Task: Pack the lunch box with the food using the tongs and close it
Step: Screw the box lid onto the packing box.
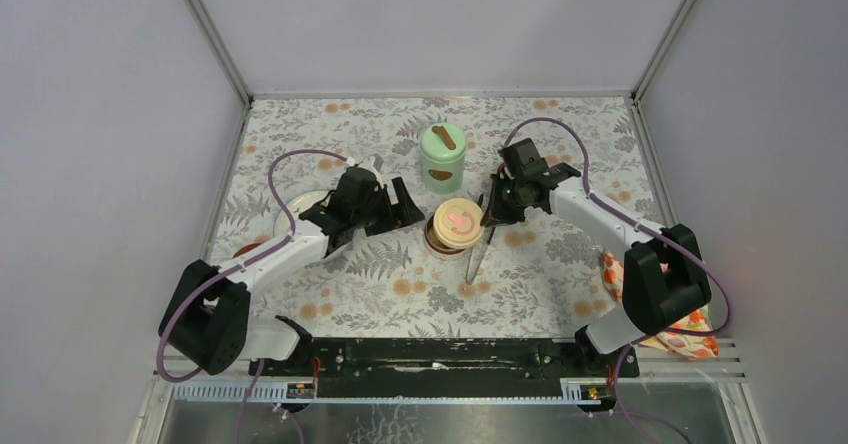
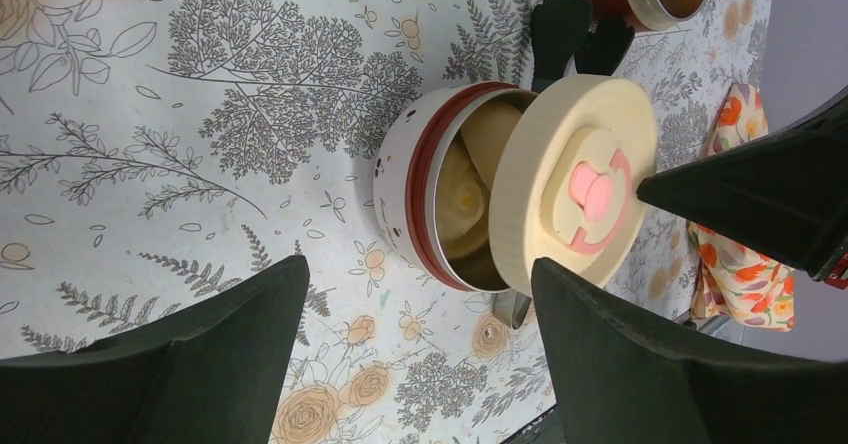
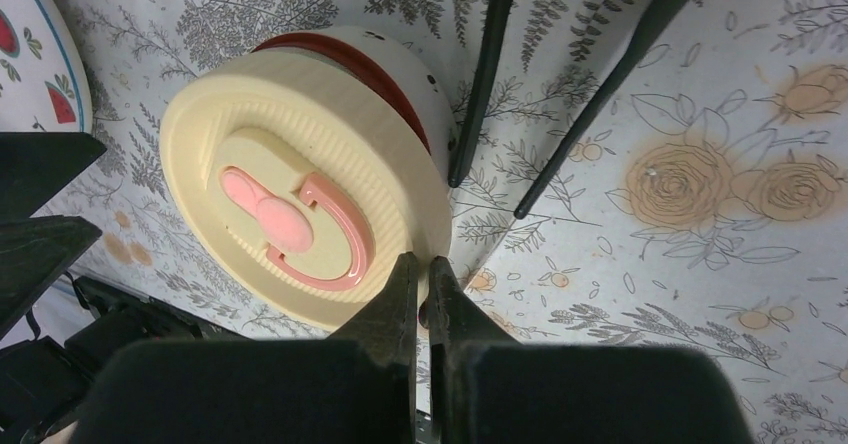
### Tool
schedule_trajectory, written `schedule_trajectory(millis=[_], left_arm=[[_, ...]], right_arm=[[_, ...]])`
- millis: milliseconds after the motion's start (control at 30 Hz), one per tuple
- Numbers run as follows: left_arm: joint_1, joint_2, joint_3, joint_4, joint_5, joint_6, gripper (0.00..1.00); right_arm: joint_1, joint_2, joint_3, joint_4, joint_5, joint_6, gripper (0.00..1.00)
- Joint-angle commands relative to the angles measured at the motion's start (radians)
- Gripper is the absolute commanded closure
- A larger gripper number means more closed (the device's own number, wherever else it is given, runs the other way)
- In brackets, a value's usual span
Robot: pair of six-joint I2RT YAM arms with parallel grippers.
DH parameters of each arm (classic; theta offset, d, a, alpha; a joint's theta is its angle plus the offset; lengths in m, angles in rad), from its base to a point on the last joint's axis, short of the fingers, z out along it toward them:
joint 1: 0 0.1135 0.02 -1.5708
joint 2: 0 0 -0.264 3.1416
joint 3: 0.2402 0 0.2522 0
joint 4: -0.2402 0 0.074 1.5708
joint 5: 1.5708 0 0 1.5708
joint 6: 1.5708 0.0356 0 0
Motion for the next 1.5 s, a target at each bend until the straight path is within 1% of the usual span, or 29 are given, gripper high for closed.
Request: schedule_trajectory(millis=[0, 433, 733, 933, 1000, 1133, 1200, 1367, 1400, 1467], left_arm=[[-0.004, 0.041, 0.037, 0.087, 0.035, -0.012, 0.10], [-0.023, 0.108, 0.050, 0.118, 0.041, -0.015, 0.16], [-0.035, 0.145, 0.056, 0.140, 0.045, -0.011, 0.25], [-0.040, 0.172, 0.069, 0.141, 0.051, -0.004, 0.27], [-0.040, 0.180, 0.075, 0.140, 0.051, -0.001, 0.28], [-0.040, 0.194, 0.095, 0.127, 0.041, 0.014, 0.29], [-0.040, 0.205, 0.110, 0.124, 0.029, 0.027, 0.29], [-0.040, 0.252, 0.155, 0.080, 0.011, 0.055, 0.32], [-0.040, 0.291, 0.177, 0.065, 0.012, 0.069, 0.35], [-0.042, 0.326, 0.183, 0.060, 0.020, 0.075, 0.37]], right_arm=[[0.025, 0.031, 0.069, 0.010, -0.049, -0.030, 1.00], [0.060, 0.112, 0.109, -0.011, -0.033, -0.052, 1.00], [0.071, 0.141, 0.134, -0.025, -0.027, -0.058, 1.00], [0.070, 0.155, 0.143, -0.030, -0.025, -0.062, 1.00], [0.071, 0.149, 0.144, -0.026, -0.018, -0.066, 0.98], [0.071, 0.131, 0.143, -0.005, -0.001, -0.081, 0.83], [0.071, 0.125, 0.144, 0.009, 0.015, -0.088, 0.78], [0.071, 0.152, 0.160, 0.047, 0.036, -0.105, 0.76], [0.070, 0.185, 0.169, 0.063, 0.047, -0.113, 0.76], [0.071, 0.211, 0.170, 0.066, 0.043, -0.120, 0.76]])
